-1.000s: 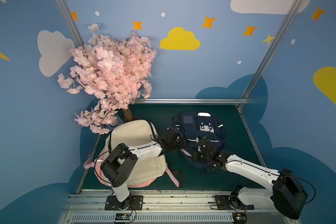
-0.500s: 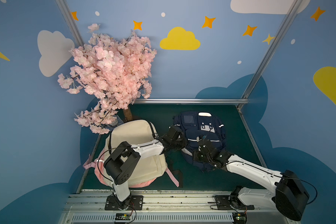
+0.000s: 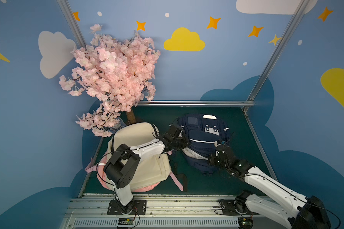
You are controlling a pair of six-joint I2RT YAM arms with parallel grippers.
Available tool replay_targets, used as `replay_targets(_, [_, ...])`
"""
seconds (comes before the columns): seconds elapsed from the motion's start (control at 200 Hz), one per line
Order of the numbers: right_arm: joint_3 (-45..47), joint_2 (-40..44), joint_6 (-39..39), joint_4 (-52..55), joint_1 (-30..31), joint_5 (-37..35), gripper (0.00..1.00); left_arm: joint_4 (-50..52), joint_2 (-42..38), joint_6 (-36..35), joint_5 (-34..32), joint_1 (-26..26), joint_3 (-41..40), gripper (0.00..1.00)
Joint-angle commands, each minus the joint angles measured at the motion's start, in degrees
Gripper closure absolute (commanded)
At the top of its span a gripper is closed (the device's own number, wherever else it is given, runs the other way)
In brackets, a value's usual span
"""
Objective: Zip up the backpack
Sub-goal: Zip the zipper on the backpack.
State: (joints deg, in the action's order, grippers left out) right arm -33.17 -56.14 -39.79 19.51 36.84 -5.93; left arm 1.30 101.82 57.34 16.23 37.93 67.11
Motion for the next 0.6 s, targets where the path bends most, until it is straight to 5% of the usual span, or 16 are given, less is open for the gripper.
replay_targets(0.0, [0.1,0.4,0.5,-2.2,0.1,3.0,1.00,2.1,3.2,-3.3,-5.1,-2.6,5.1,0.96])
replay_targets(0.325, [-8.5,-13.2,-1.4,-10.8,4.9,5.9,1.00,3.7,-0.2,-2.6,-6.9,0.8,1.4,0.42])
replay_targets(0.596, [-13.9,-21.2,-1.3,-11.9,8.1,8.6,1.00,1.5,-6.2,0.0,-8.6,3.9,-6.6,0.33])
